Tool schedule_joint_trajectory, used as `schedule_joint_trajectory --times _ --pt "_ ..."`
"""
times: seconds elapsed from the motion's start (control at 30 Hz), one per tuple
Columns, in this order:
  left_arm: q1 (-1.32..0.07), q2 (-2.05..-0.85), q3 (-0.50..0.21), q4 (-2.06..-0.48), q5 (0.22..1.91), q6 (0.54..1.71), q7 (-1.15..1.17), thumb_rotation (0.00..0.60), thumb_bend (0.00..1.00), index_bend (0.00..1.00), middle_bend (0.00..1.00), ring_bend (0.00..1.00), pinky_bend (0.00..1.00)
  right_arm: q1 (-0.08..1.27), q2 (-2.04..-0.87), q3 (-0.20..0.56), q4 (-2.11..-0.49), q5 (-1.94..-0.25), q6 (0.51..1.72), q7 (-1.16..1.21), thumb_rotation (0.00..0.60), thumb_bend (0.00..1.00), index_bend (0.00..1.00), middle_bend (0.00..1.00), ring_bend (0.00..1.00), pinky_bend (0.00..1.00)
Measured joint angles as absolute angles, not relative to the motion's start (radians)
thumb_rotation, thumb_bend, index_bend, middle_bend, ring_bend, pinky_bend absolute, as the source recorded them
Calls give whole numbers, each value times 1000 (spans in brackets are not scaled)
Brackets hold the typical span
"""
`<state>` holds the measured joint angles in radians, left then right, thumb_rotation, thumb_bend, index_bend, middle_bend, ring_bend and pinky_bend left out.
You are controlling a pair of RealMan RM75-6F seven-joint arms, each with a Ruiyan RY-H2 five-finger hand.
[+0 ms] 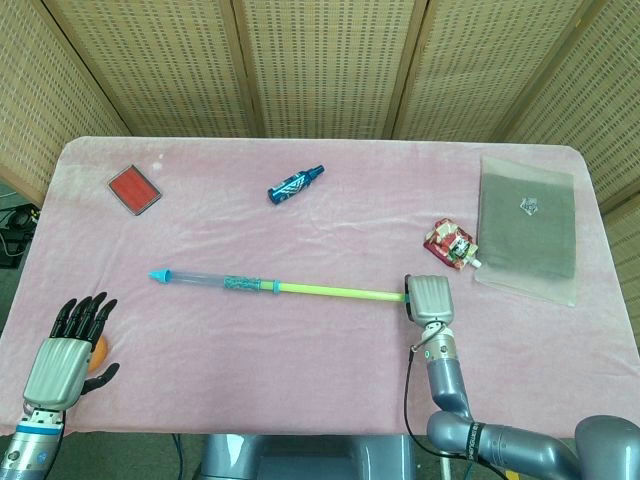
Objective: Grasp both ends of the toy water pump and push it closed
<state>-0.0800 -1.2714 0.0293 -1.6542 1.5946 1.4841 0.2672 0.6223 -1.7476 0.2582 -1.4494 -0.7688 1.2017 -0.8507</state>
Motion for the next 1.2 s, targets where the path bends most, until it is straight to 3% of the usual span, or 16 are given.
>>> schedule_joint_trajectory --times 0.33,0.63,0.73,0.8,0.9,1.0,1.2 --pt "-115 -1234 1 -1764 1572 1442 318 600 213 20 0 0 0 655 -1616 346 -1715 -644 1240 -923 600 629 884 1000 1000 894" --pt "-185 -1186 -75 -1894 1480 1372 432 600 234 28 9 8 3 714 -1509 397 -1818 -478 1235 -954 600 629 888 1000 1000 894" --pt "-215 -1180 -106 -1918 1428 1343 465 600 239 80 213 190 165 729 -1490 401 -1826 -448 1232 -954 600 628 889 1000 1000 894" --pt "-234 -1179 -129 -1929 1389 1328 489 600 242 134 435 387 345 737 -1482 404 -1829 -432 1230 -951 600 628 890 1000 1000 894" --pt "-271 -1184 -173 -1940 1313 1307 528 600 252 195 585 519 471 754 -1460 409 -1836 -404 1225 -944 600 629 891 1000 1000 894" --pt "-311 -1188 -211 -1943 1230 1277 562 600 262 264 668 591 540 765 -1441 414 -1846 -382 1222 -936 600 629 892 1000 1000 894" --pt "-398 -1184 -274 -1933 1056 1205 625 600 263 305 710 633 584 782 -1393 421 -1871 -341 1211 -918 600 629 893 1000 1000 894"
